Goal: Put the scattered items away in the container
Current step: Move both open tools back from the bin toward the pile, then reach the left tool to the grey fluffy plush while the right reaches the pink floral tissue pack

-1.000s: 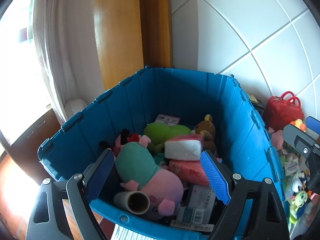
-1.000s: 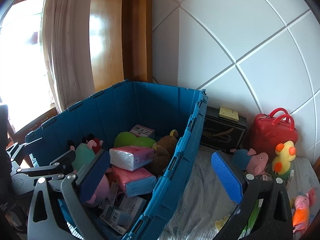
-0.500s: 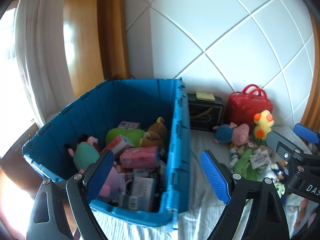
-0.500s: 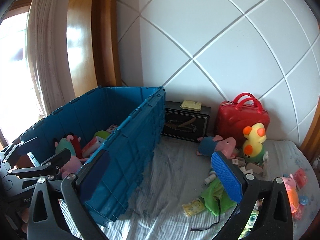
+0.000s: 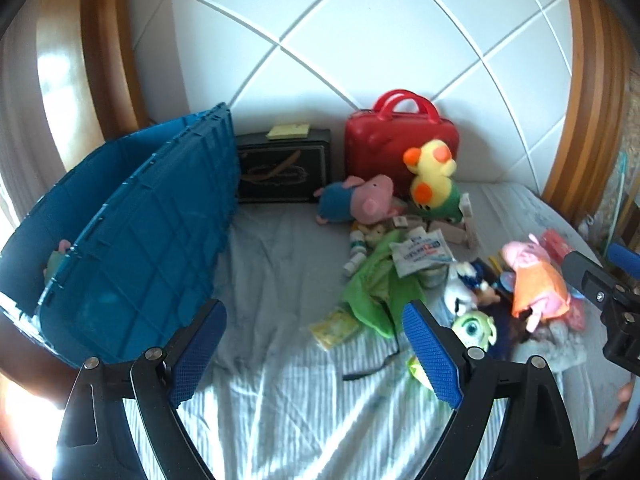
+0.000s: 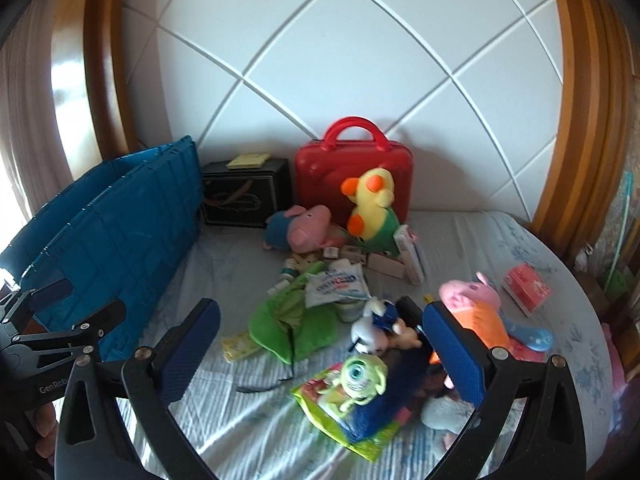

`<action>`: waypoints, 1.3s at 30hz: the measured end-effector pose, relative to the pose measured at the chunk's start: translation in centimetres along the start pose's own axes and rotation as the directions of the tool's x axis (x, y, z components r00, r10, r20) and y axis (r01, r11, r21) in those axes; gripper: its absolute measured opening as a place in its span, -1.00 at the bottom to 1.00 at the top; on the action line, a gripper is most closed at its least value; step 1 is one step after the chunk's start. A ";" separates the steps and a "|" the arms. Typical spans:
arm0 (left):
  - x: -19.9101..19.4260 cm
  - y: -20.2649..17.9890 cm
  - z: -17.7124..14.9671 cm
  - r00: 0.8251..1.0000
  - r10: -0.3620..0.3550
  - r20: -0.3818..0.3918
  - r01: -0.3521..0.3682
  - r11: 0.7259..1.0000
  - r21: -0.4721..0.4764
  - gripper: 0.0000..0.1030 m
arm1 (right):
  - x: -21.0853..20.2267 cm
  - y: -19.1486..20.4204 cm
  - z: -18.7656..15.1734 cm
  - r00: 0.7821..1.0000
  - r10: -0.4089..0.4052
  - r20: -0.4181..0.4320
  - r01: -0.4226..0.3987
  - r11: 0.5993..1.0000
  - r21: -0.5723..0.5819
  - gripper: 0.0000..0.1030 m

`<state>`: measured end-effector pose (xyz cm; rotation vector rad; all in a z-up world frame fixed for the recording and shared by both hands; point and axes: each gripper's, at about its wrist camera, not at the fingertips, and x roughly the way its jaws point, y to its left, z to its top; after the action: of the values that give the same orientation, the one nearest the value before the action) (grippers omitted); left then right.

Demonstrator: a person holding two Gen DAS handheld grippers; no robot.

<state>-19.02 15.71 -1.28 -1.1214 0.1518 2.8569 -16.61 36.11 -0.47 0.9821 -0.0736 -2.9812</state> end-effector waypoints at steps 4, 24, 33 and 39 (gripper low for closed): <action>0.9 -2.7 -0.9 0.999 -0.037 -0.026 0.038 0.998 0.055 0.76 | -0.8 -4.3 -2.1 0.998 -0.057 -0.017 0.058 0.997 0.050 1.00; 10.0 -14.7 -6.6 0.960 -0.134 -0.246 0.173 0.974 0.146 0.76 | 1.1 -19.2 -10.5 0.937 -0.244 -0.251 0.300 0.929 0.218 1.00; 12.4 -23.1 -9.0 0.937 -0.081 -0.339 0.136 0.980 0.143 0.74 | 6.0 -26.7 -12.4 0.918 -0.142 -0.369 0.213 0.964 0.160 1.00; 12.6 -26.0 -9.4 0.940 -0.102 -0.326 0.152 0.980 0.132 0.73 | 6.2 -29.1 -13.0 0.910 -0.154 -0.384 0.223 0.964 0.141 1.00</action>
<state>-19.25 40.76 -18.44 -1.4891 0.3003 2.4849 -13.45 64.46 -15.90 1.6490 -0.2684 -2.9300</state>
